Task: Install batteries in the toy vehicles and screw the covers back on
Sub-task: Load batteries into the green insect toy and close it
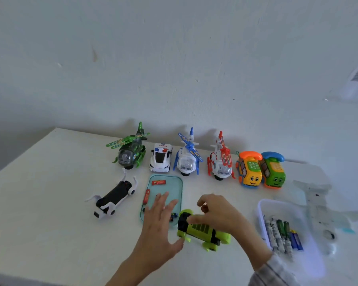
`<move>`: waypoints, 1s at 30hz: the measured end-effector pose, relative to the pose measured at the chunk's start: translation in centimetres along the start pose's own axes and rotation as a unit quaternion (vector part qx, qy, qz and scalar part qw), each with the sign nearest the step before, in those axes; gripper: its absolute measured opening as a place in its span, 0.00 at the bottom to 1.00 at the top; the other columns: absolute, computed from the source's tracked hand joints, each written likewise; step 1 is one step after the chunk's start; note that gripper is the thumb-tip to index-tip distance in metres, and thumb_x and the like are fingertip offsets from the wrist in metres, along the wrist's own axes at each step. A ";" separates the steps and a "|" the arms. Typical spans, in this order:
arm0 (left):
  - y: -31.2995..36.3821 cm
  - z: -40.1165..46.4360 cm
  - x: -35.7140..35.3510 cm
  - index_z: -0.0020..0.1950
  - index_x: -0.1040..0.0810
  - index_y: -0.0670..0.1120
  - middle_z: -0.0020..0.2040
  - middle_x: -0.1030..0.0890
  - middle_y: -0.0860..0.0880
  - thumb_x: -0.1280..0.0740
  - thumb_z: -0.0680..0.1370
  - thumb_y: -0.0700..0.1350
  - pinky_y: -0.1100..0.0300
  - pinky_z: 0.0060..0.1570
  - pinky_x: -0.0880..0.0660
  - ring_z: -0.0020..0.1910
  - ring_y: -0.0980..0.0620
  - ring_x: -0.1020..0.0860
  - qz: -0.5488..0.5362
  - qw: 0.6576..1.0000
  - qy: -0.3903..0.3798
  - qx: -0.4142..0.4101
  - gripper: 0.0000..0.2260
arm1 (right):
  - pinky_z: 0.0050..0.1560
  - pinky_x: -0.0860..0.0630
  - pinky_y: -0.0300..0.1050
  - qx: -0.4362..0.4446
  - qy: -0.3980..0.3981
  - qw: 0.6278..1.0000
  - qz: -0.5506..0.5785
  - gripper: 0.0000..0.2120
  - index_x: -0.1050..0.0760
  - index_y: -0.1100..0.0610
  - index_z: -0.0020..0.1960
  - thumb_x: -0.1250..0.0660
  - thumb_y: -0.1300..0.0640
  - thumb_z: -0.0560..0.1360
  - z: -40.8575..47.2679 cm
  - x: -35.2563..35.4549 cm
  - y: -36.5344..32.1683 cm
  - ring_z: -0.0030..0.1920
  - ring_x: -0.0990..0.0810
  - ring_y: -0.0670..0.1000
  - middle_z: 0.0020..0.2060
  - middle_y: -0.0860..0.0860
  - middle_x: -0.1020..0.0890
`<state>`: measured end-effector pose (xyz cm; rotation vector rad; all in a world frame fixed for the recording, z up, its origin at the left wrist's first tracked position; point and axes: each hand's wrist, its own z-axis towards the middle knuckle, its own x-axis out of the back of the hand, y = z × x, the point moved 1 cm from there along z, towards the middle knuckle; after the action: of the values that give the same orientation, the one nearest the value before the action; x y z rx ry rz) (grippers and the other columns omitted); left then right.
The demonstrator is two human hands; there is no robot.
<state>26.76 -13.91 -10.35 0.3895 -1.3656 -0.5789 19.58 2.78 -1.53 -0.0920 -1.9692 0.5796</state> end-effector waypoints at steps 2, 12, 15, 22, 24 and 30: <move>0.5 0.6 -0.3 0.74 0.57 0.63 0.77 0.62 0.60 0.45 0.69 0.67 0.52 0.72 0.68 0.72 0.61 0.71 0.065 0.995 -0.069 -0.010 0.37 | 0.46 0.28 0.46 -0.013 0.016 0.998 0.067 0.19 0.29 0.60 0.61 0.38 0.46 0.78 0.6 1.5 1.2 0.48 0.26 0.50 0.55 0.54 0.22; 1.6 2.4 -1.4 0.77 0.46 0.57 0.76 0.44 0.59 0.35 0.77 0.58 0.52 0.72 0.65 0.77 0.58 0.53 0.063 0.990 -0.122 -0.031 0.32 | 0.31 0.34 0.33 -0.063 0.078 0.992 0.077 0.11 0.32 0.54 0.50 0.34 0.66 0.73 5.3 -2.4 7.7 0.39 0.29 0.46 0.46 0.51 0.25; 1.3 2.9 -1.7 0.74 0.40 0.57 0.72 0.37 0.61 0.34 0.76 0.57 0.46 0.75 0.58 0.73 0.63 0.44 0.023 0.993 -0.109 -0.035 0.29 | 0.33 0.34 0.33 -0.050 0.107 0.989 0.087 0.12 0.26 0.54 0.50 0.31 0.65 0.70 5.5 -2.5 8.5 0.42 0.26 0.48 0.47 0.51 0.23; 1.4 3.7 -1.8 0.74 0.36 0.55 0.72 0.33 0.59 0.28 0.72 0.54 0.55 0.74 0.60 0.70 0.67 0.43 0.000 0.995 -0.090 -0.040 0.33 | 0.35 0.33 0.31 -0.019 0.109 0.992 0.064 0.13 0.21 0.54 0.53 0.29 0.62 0.70 5.3 -2.5 9.6 0.43 0.27 0.46 0.49 0.51 0.19; 1.5 3.9 -1.7 0.74 0.35 0.54 0.71 0.32 0.58 0.26 0.70 0.54 0.57 0.73 0.60 0.69 0.68 0.41 0.000 0.995 -0.091 -0.036 0.34 | 0.41 0.31 0.36 -0.015 0.134 0.989 0.059 0.11 0.22 0.53 0.55 0.30 0.57 0.73 4.7 -2.2 9.3 0.45 0.26 0.45 0.51 0.50 0.19; 1.8 4.1 -1.8 0.71 0.31 0.55 0.66 0.27 0.62 0.25 0.69 0.54 0.59 0.73 0.58 0.61 0.72 0.35 -0.010 0.997 -0.076 -0.024 0.32 | 0.53 0.28 0.36 0.090 0.143 0.978 0.123 0.18 0.26 0.50 0.60 0.32 0.44 0.73 -0.1 -1.6 5.9 0.51 0.26 0.42 0.52 0.43 0.24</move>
<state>22.84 -11.11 -10.01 0.3268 -1.4916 -0.6678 19.26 7.53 -5.44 -0.2932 -1.6287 0.8542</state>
